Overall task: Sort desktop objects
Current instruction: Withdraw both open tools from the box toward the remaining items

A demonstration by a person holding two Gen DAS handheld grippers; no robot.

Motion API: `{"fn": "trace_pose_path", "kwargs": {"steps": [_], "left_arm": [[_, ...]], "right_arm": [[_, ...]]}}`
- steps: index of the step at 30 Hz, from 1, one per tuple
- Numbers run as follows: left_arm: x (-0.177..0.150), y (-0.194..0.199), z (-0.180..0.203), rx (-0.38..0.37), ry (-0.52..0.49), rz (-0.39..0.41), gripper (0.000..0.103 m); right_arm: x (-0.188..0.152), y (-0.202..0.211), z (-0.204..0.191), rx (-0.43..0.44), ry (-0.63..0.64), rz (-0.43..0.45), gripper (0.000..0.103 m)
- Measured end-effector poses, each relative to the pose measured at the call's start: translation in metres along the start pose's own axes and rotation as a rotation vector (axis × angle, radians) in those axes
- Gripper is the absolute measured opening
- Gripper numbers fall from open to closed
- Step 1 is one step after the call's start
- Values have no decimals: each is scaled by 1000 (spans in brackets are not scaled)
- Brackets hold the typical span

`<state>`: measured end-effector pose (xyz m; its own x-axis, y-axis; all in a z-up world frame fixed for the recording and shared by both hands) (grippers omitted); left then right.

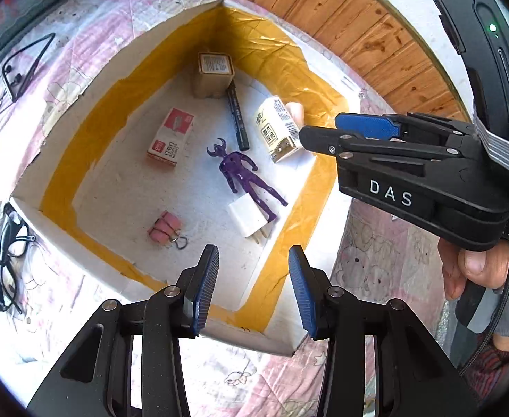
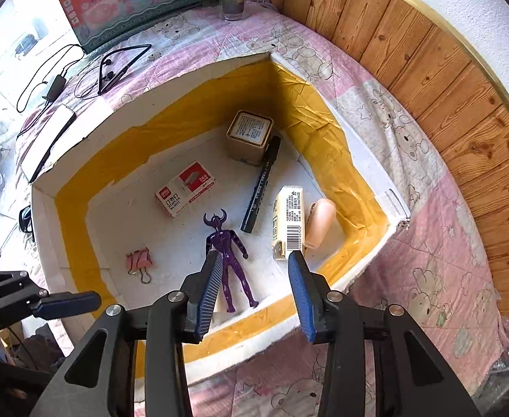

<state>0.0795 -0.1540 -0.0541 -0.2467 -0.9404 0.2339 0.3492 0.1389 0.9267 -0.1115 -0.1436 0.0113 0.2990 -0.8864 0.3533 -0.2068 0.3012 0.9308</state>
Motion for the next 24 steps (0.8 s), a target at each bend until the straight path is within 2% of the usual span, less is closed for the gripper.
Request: {"fn": "trace_pose_path", "kwargs": {"steps": [9,16,24], "left_arm": [[-22,35,12,43,-66,100,44],[-37,46,20,73,-98,150,44],[-54,65,52,146,-243,297,45]], "right_arm": [[-30,37,-17,-33,48,69,45],[-56,53,-21,-20,48,123,49],[-86,71,-24,-5,47,225,50]]}}
Point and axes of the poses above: each gripper's, at about its wrist camera, not at the fingertips, and y roughly against the way its jaws point, z to its right, x to its top, the point moved 4 cm from there along -y, roughly the way its jaws point, and after that the axes turned 4 degrees about x, right-handed, at the moved point
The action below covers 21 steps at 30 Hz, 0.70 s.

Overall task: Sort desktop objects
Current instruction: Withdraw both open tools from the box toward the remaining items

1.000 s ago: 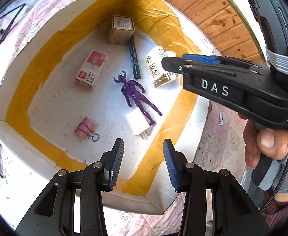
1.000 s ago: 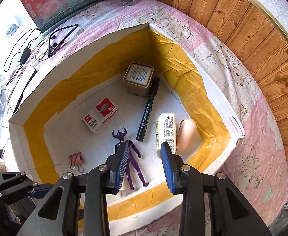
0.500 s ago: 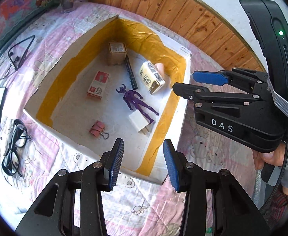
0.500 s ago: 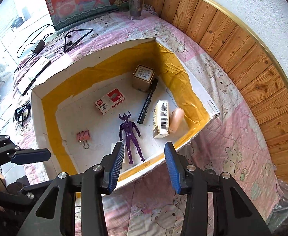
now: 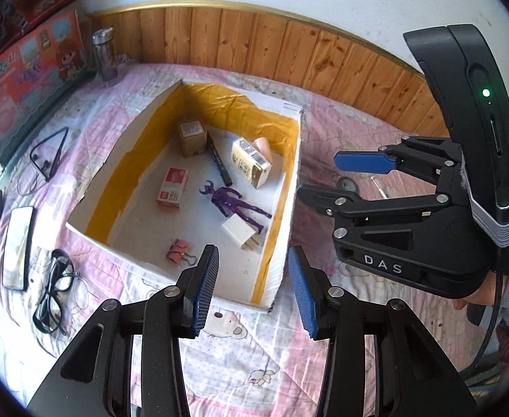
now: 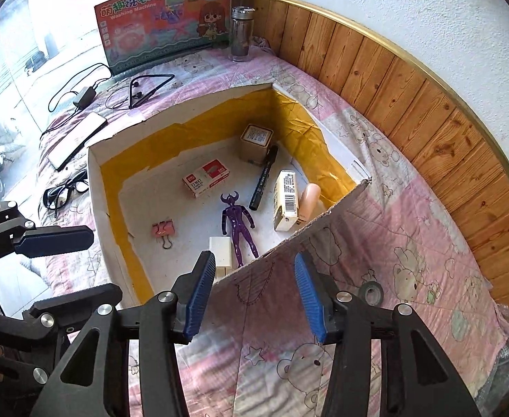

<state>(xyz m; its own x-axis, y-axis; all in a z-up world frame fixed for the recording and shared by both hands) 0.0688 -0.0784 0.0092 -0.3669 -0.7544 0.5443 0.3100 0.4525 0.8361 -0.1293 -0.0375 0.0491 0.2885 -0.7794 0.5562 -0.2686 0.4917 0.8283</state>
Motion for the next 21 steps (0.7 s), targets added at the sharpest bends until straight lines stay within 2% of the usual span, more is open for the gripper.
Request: {"fn": "trace_pose_path", "kwargs": {"steps": [7,15,21], "left_arm": [[-5,4,31,38,-96,81,46],[-13,-20,55,15,-116,47,47],[-8,-38,86,-44,-135,44,50]], "right_arm": [[-27,13,11,31,-46,117,54],[-62,9,31,64,-121,173,55],[-101,7,68,70,-254,271,55]]}}
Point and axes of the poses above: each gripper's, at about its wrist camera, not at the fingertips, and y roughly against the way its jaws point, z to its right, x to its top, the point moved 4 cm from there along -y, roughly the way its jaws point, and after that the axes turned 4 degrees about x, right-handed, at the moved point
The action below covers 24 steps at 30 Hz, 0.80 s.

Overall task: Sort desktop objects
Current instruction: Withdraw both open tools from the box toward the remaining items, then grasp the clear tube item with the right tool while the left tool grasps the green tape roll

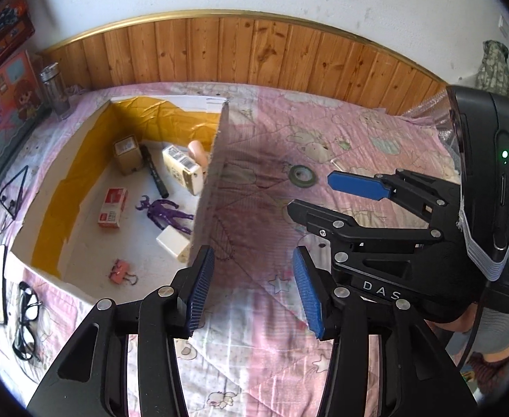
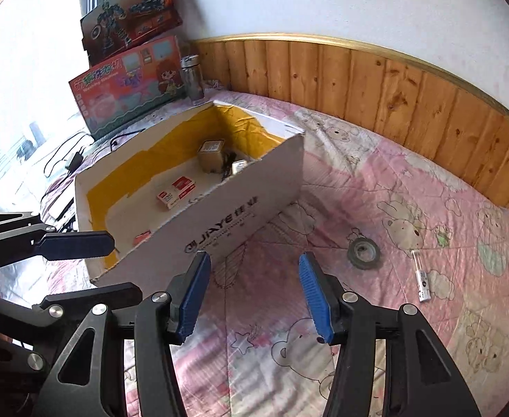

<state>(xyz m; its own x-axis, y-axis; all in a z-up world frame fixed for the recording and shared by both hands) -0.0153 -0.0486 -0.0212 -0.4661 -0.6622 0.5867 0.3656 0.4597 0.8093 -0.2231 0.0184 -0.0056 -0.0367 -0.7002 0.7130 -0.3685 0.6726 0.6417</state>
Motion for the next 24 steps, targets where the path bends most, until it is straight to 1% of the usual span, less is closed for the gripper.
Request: {"fn": "trace_pose_path", "kwargs": {"steps": [2,4,8,9,11,12,14,17,19,20,22,24], "left_arm": [[5,-10,14,-27,-12,-5,51],[11,-24,29,-49,-26,-17,52],[24,-66,59,-98,-60,-75,54],[28,-76,65,-112,-61,-91,54],[38,-98,73,-118,-50,-106,54],[44,-110,77,-128,-43,-111,54],[56,-136,83,-114,-38,-124,55],[71,-176,89,-109,-24,-153,55],[76,-201,92,-121,-20,-185,55],[78,-213,91,-108,-10,-198,55],[79,-233,90,-110,3,-223,55],[80,-250,88,-85,7,-236,55]], "right_arm": [[-11,0,27,-21,-68,15,55],[-21,-3,57,-54,-133,11,55],[-38,-9,116,-131,-250,-7,55],[-42,-11,130,-145,-270,-12,55],[-46,-17,152,-169,-297,-27,55],[-47,-21,162,-177,-303,-33,55],[-48,-31,177,-199,-302,-51,55],[-46,-49,197,-226,-275,-80,59],[-43,-61,208,-244,-250,-98,59],[-43,-67,213,-247,-241,-108,59],[-41,-79,221,-256,-214,-129,59],[-43,-91,226,-266,-183,-151,59]]}}
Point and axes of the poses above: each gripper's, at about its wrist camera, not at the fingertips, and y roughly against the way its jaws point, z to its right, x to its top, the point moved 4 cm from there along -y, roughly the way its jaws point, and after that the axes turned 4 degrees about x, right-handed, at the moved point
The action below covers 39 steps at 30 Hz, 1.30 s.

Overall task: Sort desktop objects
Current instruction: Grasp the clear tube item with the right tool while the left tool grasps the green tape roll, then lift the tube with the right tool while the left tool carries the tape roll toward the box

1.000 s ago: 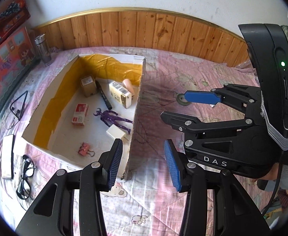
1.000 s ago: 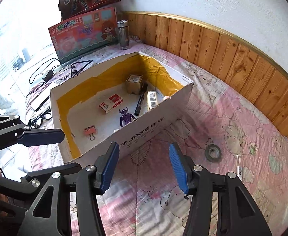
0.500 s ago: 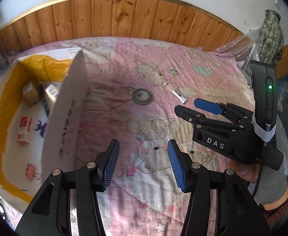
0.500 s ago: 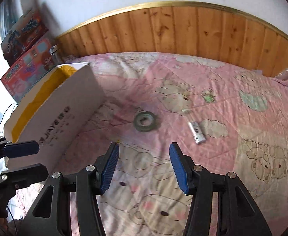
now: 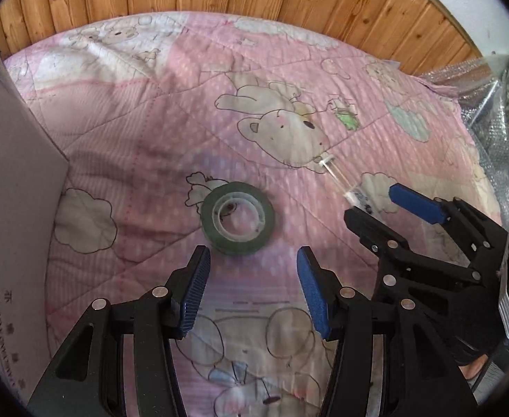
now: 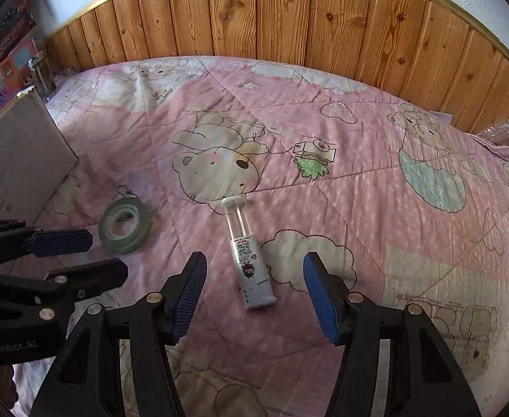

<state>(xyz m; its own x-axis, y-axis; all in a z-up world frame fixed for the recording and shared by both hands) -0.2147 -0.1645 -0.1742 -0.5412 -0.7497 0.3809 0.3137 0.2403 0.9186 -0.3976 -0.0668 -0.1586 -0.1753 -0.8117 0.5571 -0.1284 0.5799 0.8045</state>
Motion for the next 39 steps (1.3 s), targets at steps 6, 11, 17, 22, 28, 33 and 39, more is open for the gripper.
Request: {"fn": "trace_pose_path", "kwargs": {"steps": [6,11,17,22,28,33,39], "left_arm": [[13,-8,4,38,-35,81,59],[16,-7,0,28,-40,124,50],[9,11,-1,0,-35,155,49],[-4,38,4,1,-31,156,49],[-29,73,11,14,-48,139,49],[-54,106,16,1,-56,153,49],[-82,142,15,-16,-58,172,49]], "right_arm": [[0,-14,5,45,36,14,54],[-2,-9,9,67,21,26,21],[-11,8,14,138,-68,43,21],[-25,32,2,197,-107,53,21],[-41,59,-20,229,-102,68,21],[-58,77,-38,264,-100,64,21],[-74,102,-63,295,-77,75,21]]}}
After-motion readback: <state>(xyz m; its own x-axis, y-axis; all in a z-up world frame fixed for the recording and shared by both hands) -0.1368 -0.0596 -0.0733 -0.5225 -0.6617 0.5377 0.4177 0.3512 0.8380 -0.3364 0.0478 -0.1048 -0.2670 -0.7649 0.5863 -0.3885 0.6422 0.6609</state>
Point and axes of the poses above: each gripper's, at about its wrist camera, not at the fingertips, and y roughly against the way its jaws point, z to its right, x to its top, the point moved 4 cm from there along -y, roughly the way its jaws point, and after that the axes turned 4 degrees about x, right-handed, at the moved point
